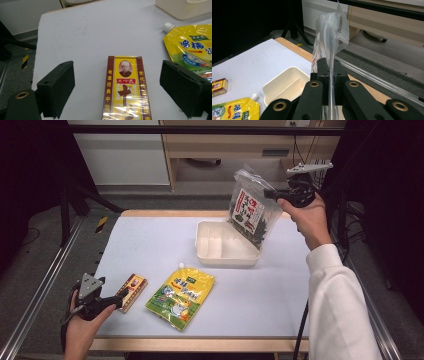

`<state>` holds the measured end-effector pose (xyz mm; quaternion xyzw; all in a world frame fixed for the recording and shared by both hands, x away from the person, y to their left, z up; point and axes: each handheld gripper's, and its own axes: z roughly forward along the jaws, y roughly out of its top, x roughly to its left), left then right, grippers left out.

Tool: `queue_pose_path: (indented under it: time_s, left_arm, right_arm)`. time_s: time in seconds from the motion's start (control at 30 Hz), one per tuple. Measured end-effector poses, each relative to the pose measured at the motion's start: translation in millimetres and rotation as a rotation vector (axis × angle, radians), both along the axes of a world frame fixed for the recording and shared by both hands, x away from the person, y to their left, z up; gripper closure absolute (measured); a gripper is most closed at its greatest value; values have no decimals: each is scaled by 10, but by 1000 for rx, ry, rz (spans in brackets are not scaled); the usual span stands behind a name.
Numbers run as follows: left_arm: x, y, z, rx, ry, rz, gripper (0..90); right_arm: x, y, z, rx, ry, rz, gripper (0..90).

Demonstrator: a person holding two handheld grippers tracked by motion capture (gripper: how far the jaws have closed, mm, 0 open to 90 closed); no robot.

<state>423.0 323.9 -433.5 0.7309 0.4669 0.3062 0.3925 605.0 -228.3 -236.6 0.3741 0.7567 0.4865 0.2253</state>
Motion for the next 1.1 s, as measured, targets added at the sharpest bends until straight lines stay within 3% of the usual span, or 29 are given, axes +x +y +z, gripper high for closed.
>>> queue_pose_path:
  time_s: [0.43,1.1]
  left_arm:
    - [1,-7,-2,6,0,-3,125]
    - [-2,-14,-1,7,0,-6,125]
  right_arm:
    - [36,-78,-157,31,13,-9,884]
    - [51,8,-301,13,16,-14,883]
